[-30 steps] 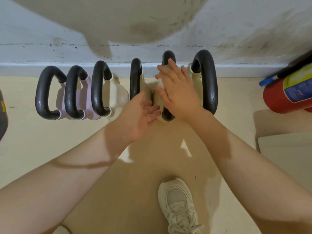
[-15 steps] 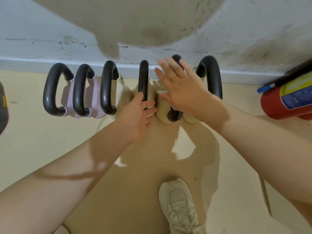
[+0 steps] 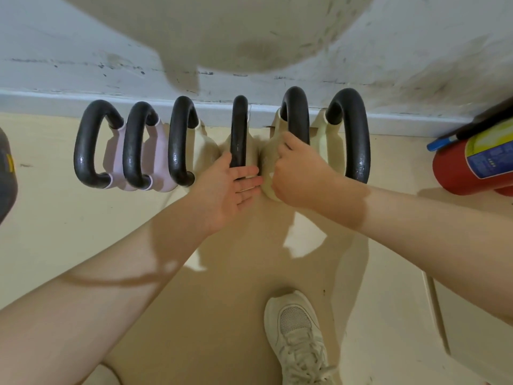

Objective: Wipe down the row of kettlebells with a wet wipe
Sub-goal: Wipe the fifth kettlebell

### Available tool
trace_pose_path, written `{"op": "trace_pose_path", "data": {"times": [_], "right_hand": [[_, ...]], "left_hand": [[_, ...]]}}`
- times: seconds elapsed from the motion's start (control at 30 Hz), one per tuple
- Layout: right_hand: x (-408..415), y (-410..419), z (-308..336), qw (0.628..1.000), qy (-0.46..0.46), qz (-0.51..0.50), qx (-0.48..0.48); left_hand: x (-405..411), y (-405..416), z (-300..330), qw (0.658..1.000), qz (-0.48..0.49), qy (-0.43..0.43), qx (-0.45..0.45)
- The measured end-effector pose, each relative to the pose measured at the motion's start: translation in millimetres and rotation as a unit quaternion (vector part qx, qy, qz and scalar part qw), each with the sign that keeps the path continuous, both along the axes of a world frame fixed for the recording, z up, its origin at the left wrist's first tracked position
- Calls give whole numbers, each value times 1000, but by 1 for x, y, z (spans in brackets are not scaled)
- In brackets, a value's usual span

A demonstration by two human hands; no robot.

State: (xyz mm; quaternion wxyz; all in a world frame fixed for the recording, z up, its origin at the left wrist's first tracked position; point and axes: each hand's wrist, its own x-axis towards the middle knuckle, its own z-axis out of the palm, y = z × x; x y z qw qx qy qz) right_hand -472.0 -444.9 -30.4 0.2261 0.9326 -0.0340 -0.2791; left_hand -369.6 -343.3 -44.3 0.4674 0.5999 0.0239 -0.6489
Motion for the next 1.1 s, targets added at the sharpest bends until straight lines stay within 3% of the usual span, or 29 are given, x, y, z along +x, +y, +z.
{"op": "trace_pose_path", "data": {"times": [0.2, 0.33, 0.37, 0.43, 0.5, 0.63, 0.7, 0.8, 0.9, 0.97, 1.03, 1.1], "right_hand": [[-2, 35, -41, 957, 164, 53, -232], [-11, 39, -60, 944, 181, 93, -258], [-13, 35, -57, 956, 144, 99, -236], [-19, 16, -41, 982, -25, 106, -151], [-31, -5, -38, 969, -209, 99, -82], [-50, -9, -64, 941, -338, 20, 17], [-46, 1, -71, 896, -419, -94, 111], [-33, 5, -71, 787, -507, -238, 261], [-11, -6, -49, 650, -497, -388, 425], [-1, -13, -34, 549, -467, -497, 483], [2, -11, -32, 490, -444, -558, 501], [-4, -5, -39, 459, -429, -583, 515]], "left_hand": [[4, 3, 3, 999, 32, 27, -10], [0, 4, 4, 999, 35, 20, -4], [0, 4, 3, 999, 29, 18, -3], [0, 5, 2, 1000, 22, 12, 0], [0, 6, 0, 1000, 23, 13, 7], [-4, 7, -3, 1000, -8, 7, 13], [-8, 6, -2, 998, -38, -45, 10], [-16, -1, 2, 985, -89, -142, -27], [-29, -8, 7, 975, -106, -189, -52], [-35, -12, 8, 967, -104, -224, -57], [-40, -11, 6, 959, -116, -250, -68], [-41, -9, 4, 956, -128, -253, -77]]}}
